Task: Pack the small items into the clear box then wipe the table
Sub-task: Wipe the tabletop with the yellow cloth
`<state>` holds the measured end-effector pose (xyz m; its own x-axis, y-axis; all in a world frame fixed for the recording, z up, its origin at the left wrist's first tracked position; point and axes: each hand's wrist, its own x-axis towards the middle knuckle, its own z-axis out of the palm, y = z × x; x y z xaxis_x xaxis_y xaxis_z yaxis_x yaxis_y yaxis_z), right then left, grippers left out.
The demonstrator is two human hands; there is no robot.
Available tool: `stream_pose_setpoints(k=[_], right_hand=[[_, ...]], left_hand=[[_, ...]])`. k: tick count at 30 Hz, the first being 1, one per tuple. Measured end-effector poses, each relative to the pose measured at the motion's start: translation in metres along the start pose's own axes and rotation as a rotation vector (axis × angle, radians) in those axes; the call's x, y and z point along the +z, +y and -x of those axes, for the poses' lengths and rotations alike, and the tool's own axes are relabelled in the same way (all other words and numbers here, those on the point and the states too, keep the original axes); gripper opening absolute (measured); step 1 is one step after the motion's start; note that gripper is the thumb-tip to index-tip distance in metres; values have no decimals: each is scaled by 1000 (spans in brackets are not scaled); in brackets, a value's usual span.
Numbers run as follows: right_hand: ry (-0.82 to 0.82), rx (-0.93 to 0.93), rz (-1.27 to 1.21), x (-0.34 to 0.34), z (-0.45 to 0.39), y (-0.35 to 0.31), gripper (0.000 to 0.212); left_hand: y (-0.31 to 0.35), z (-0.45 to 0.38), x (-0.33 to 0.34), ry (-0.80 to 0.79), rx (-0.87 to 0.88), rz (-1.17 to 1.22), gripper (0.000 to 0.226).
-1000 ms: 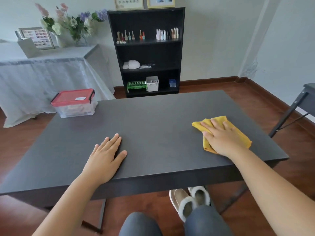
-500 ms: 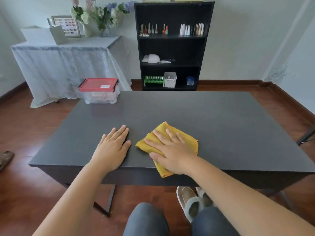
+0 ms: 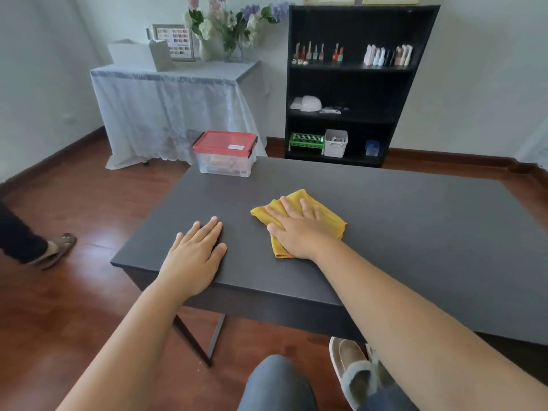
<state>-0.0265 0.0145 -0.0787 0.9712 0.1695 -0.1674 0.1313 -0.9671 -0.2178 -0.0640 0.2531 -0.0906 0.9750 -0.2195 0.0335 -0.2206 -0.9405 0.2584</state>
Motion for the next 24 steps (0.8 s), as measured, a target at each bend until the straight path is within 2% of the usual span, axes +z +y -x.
stream_pose_setpoints(k=[3,7,9,12,14,16,21,24], right_hand=[[-15,-229,31,17,24,-14,51],[-32,-489,-15,9,42,29,47],[-66,-480,-64,-4,30,50,46],[13,-273,-29,-16,-11,57,46],[56,-138,-32,-17,-39,40,48],[55,-105,-23,-13,-59,8,50],[-11,-345,35,9,-61,-87,53],[-24,-517,55,25,-27,-113,52]], left_hand=[[-14,-2,-3,1,-22,1,55],[-35,-4,-6,-4,-38,-6,56],[-44,-3,-8,-7,-39,-8,56],[-51,-1,-8,4,-43,-7,56],[-51,-2,-8,16,-50,1,55],[-52,-2,-8,21,-57,3,54],[-61,-2,-10,49,-112,10,53],[-74,1,-15,89,-144,32,50]])
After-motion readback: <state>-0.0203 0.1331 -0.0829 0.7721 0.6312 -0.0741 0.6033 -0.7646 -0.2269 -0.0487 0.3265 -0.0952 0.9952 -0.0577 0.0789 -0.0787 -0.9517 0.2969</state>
